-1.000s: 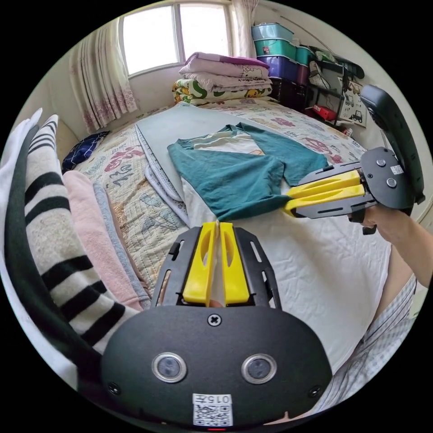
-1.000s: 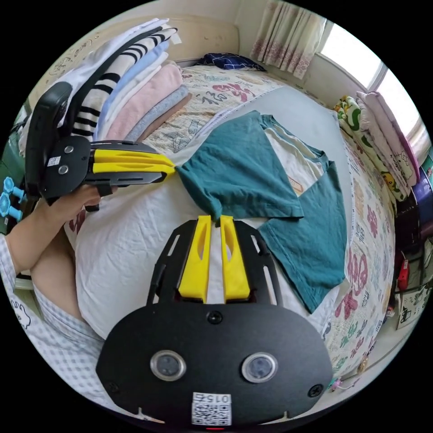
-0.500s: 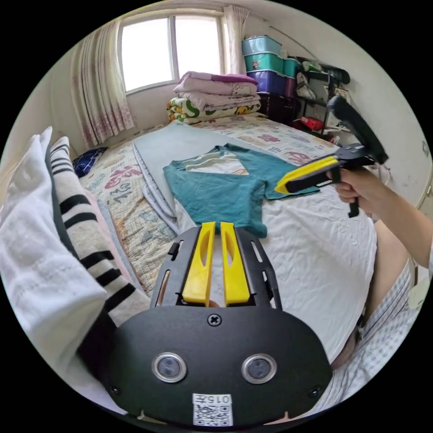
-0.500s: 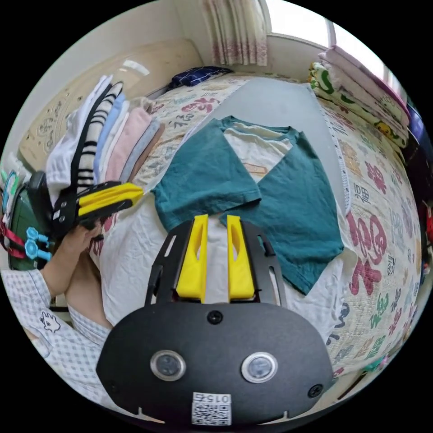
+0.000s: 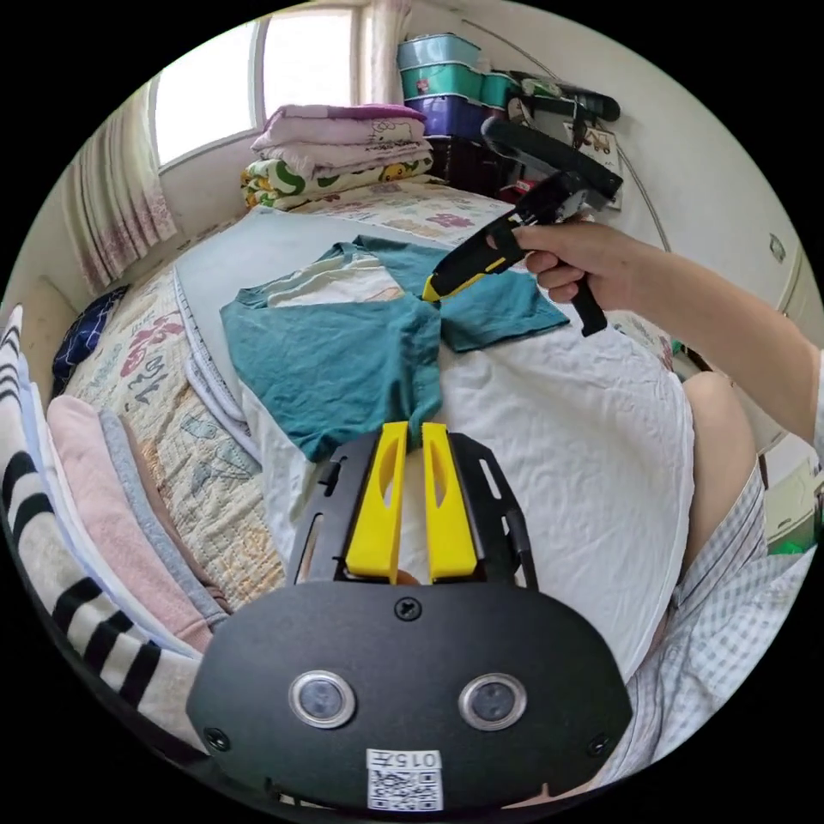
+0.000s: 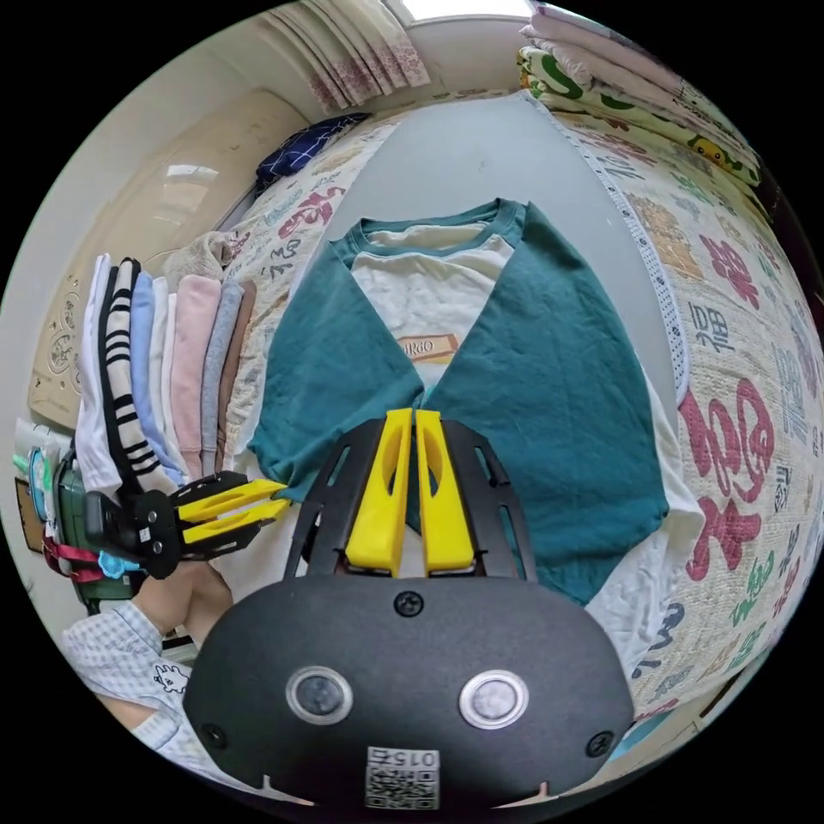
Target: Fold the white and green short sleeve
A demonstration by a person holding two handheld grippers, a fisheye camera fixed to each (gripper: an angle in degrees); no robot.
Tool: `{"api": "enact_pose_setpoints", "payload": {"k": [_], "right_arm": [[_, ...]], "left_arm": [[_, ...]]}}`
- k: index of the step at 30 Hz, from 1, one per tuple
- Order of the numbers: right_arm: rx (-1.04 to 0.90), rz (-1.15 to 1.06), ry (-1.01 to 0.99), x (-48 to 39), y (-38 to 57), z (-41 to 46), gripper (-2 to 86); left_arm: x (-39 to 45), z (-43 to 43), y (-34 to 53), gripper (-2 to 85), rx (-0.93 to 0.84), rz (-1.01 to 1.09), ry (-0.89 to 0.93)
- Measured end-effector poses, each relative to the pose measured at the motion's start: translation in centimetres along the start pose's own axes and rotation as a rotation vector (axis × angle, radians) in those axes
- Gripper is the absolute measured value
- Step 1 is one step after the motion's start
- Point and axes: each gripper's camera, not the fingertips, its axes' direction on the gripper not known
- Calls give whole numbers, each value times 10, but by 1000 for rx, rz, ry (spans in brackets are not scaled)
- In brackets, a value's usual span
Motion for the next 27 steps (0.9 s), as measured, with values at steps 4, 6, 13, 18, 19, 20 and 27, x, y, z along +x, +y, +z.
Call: {"api": "enact_pose_setpoints", "payload": {"k": [4,6,13,18,19,20,27], "right_arm": [[39,26,-104,-14,-28,-35,2],[37,40,-127,-20,-41,-44,1],[-34,37,-55,-36,-54,-77,0],[-128,119,97,-14,-35,-78,0],[-134,139,124,-9,-31,-79,1],[-127,156,133,-7,-29,-81,2],[-67,45,-57,-29,-11,-102,60]], "left_arm": [[-53,-27,23,17,187,-251,30],[-72,-26,31,16,203,-315,62],[-74,-7,32,20,168,-215,214],[-69,17,29,45,75,-131,241],[-70,19,28,55,73,-130,230],[-71,18,28,60,77,-131,236],[-67,17,23,70,106,-61,300]]}}
